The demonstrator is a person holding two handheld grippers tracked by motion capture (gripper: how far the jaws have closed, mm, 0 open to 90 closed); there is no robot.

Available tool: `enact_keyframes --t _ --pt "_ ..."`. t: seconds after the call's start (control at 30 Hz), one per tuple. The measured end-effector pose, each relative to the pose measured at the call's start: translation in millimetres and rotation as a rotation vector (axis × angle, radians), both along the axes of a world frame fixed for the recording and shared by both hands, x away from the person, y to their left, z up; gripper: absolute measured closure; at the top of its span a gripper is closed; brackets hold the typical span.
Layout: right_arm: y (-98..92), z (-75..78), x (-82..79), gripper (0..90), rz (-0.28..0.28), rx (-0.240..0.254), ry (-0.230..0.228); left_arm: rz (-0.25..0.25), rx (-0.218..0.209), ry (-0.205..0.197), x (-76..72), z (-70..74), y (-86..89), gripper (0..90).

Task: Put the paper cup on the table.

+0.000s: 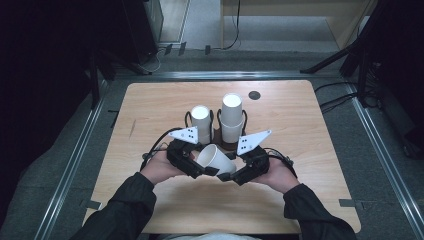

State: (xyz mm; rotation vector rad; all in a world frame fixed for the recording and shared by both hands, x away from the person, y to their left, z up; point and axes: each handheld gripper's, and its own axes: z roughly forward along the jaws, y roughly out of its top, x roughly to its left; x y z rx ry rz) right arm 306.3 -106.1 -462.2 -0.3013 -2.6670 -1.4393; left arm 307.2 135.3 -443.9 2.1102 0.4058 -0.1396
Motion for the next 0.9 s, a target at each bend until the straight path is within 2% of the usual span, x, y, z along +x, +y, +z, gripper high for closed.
enact_keyframes --t 0.3,0.6,0.9 --pt "0.1 -0.5 1.2 23.4 -0.027 0.006 0.030 0.007 -0.005 -0.003 0.8 2.4 3.4 20.7" --pt "0.0 -6.8 -0.2 22.0 -0.053 -0.055 0.001 0.020 0.005 -0.017 1.3 5.1 6.5 20.6" --pt "-1.3 -9.6 -1.3 21.6 -0.081 -0.060 -0.010 0.034 0.019 -0.005 4.4 7.6 16.1 20.6"
